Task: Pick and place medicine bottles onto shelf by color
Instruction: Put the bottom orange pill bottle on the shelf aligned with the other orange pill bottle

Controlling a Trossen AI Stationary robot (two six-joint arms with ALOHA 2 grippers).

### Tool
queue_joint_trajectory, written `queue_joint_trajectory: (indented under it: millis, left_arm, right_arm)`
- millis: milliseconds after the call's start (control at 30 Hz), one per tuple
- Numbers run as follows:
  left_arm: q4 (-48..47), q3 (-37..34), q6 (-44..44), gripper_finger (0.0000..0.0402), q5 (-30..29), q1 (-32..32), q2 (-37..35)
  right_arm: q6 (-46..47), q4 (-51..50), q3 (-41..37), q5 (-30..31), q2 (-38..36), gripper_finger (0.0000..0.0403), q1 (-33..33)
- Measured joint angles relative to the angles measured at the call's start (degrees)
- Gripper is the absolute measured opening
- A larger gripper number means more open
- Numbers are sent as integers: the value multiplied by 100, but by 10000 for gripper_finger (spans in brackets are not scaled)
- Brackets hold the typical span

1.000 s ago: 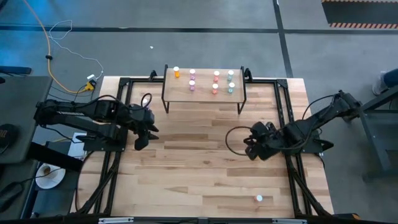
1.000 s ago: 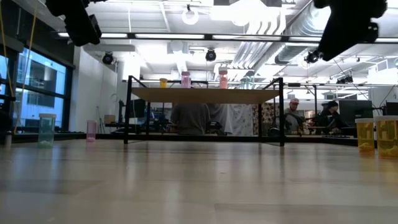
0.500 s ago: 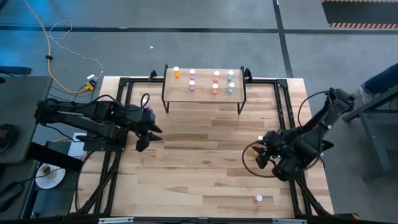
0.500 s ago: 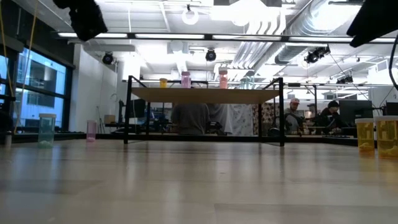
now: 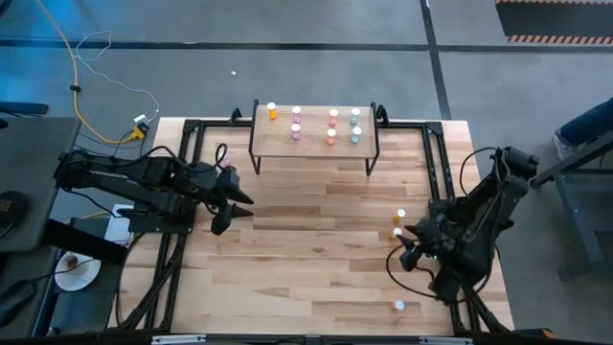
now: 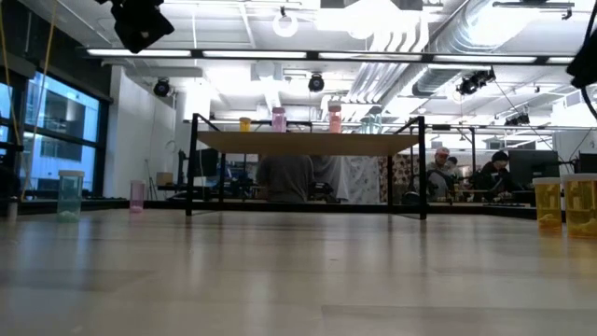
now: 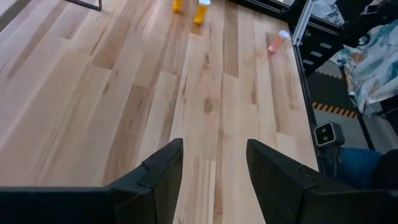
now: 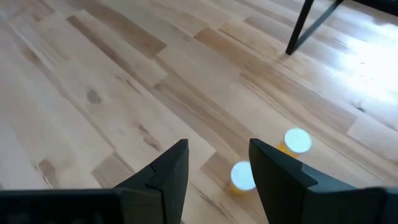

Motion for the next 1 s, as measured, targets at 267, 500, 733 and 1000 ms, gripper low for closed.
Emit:
queue_joint_trajectory:
  millis: [267, 500, 733, 1000]
  left_arm:
    - [31, 0, 2, 168, 0, 0, 0]
    - [29, 0, 16, 168, 0, 0, 0]
    - [28, 0, 18, 168, 0, 0, 0]
    - [26, 0, 20, 168, 0, 0, 0]
  right_arm:
    - [501, -40, 0, -9, 786, 161, 406]
    - [1317, -70, 0, -197, 1617, 161, 650]
    - [1654, -82, 0, -234, 2394, 161, 764]
    - [1654, -82, 0, -226, 3022, 161, 759]
